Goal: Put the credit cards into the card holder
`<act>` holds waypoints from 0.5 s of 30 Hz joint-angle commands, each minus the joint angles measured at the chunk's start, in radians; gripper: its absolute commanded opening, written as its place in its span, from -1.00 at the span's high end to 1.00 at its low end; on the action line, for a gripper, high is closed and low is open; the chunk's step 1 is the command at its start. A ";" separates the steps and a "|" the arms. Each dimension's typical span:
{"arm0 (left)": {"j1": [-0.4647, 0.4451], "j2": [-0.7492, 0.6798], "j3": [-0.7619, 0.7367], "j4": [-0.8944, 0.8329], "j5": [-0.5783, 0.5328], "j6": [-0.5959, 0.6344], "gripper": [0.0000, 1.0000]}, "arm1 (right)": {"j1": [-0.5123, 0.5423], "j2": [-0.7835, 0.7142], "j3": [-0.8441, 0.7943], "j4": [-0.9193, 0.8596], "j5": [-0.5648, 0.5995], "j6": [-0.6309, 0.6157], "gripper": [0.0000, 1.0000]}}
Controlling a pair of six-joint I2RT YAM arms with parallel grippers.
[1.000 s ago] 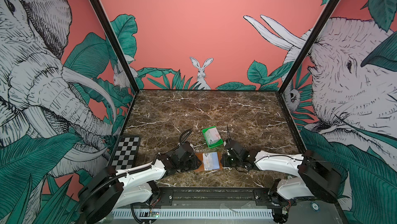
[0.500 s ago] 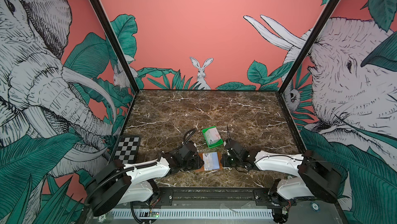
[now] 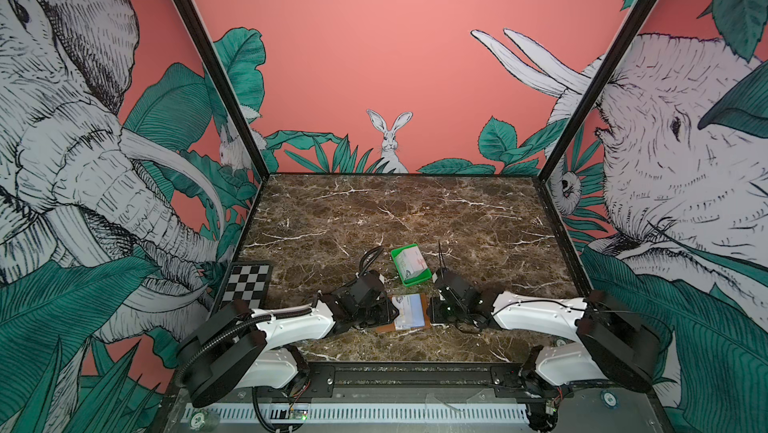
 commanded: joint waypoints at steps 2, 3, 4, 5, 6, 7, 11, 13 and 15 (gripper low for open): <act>-0.005 0.022 0.025 0.048 0.014 0.000 0.39 | 0.011 0.034 0.000 -0.028 0.018 -0.008 0.73; -0.005 0.030 0.026 0.061 0.018 0.001 0.39 | 0.012 0.034 0.000 -0.029 0.018 -0.006 0.73; -0.005 0.035 0.027 0.070 0.023 0.000 0.39 | 0.011 0.037 0.002 -0.030 0.018 -0.007 0.73; -0.005 0.041 0.031 0.075 0.028 0.005 0.40 | 0.012 0.038 0.003 -0.028 0.019 -0.009 0.73; -0.005 0.045 0.034 0.075 0.031 0.008 0.41 | 0.012 0.040 0.004 -0.027 0.018 -0.008 0.73; -0.006 0.050 0.039 0.073 0.034 0.012 0.42 | 0.012 0.042 0.004 -0.027 0.018 -0.009 0.73; -0.005 0.059 0.049 0.074 0.039 0.021 0.45 | 0.014 0.041 0.006 -0.034 0.022 -0.006 0.73; -0.005 0.063 0.054 0.077 0.040 0.024 0.45 | 0.014 0.041 0.009 -0.038 0.024 -0.009 0.73; -0.006 0.070 0.058 0.088 0.046 0.024 0.46 | 0.014 0.042 0.011 -0.041 0.025 -0.010 0.73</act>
